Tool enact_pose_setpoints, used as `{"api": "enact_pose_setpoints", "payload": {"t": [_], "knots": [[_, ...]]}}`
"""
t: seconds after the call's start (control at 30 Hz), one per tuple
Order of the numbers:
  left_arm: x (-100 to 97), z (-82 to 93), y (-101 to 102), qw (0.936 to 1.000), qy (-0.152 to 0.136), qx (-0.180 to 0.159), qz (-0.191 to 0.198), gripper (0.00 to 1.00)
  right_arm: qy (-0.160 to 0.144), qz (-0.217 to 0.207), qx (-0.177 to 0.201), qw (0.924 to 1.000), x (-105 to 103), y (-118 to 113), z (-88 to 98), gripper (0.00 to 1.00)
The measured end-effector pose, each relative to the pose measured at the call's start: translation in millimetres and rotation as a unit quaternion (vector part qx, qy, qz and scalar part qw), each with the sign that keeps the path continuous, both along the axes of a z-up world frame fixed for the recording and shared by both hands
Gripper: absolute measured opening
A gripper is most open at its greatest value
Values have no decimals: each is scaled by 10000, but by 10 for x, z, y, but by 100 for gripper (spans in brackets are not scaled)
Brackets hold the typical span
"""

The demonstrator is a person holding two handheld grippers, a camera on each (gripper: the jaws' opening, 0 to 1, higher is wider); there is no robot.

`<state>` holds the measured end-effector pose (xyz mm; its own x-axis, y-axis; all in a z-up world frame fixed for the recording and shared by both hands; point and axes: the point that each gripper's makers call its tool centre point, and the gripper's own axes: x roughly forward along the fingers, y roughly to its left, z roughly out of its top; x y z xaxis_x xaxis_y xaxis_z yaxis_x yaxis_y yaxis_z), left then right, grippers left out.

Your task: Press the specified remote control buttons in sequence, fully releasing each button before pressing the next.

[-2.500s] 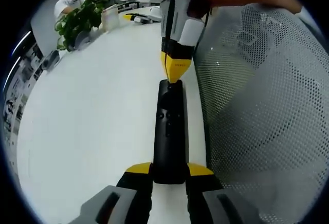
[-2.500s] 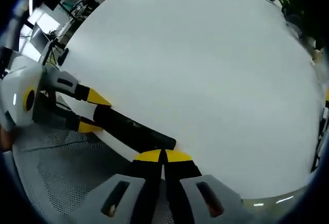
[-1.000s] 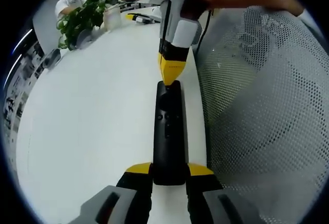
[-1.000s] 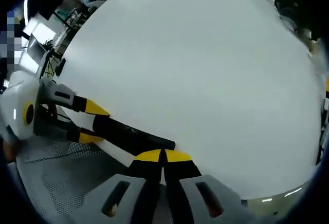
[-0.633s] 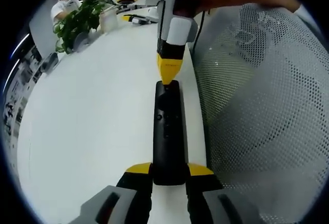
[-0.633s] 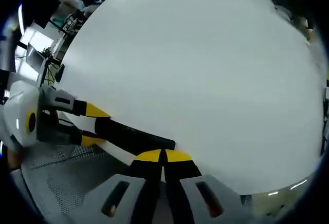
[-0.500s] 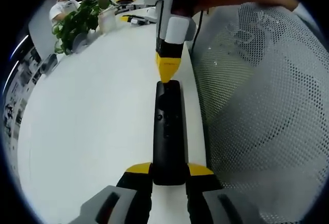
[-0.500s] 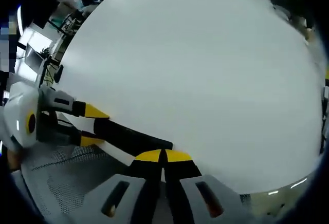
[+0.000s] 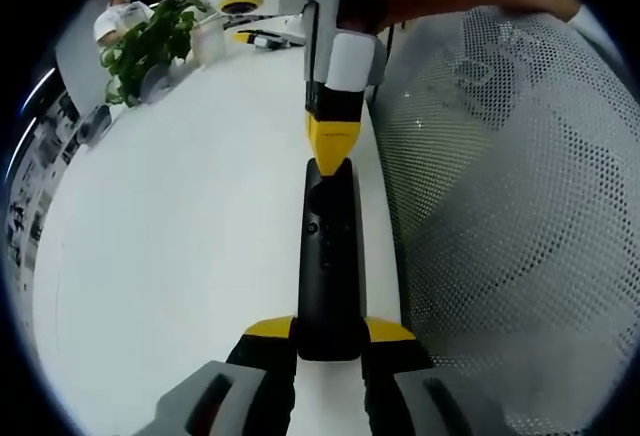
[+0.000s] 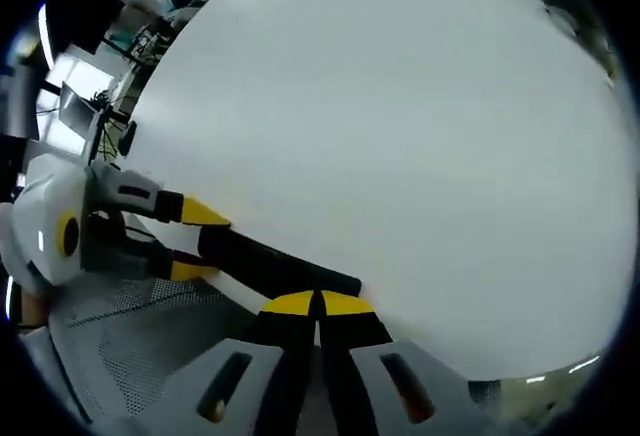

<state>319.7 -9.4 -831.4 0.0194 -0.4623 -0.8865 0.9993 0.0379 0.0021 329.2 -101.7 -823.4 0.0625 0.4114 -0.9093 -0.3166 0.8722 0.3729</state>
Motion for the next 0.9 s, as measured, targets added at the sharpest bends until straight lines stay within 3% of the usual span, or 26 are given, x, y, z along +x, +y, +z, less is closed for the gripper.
{"api": "enact_pose_setpoints", "payload": {"t": [0.33, 0.9], "knots": [[13, 1, -6, 9997, 79, -45, 237, 24, -191, 205, -72, 9996, 8, -9, -3, 0], [9, 2, -7, 9999, 38, -38, 163, 24, -50, 76, 56, 9999, 4, 18, 28, 0]]}}
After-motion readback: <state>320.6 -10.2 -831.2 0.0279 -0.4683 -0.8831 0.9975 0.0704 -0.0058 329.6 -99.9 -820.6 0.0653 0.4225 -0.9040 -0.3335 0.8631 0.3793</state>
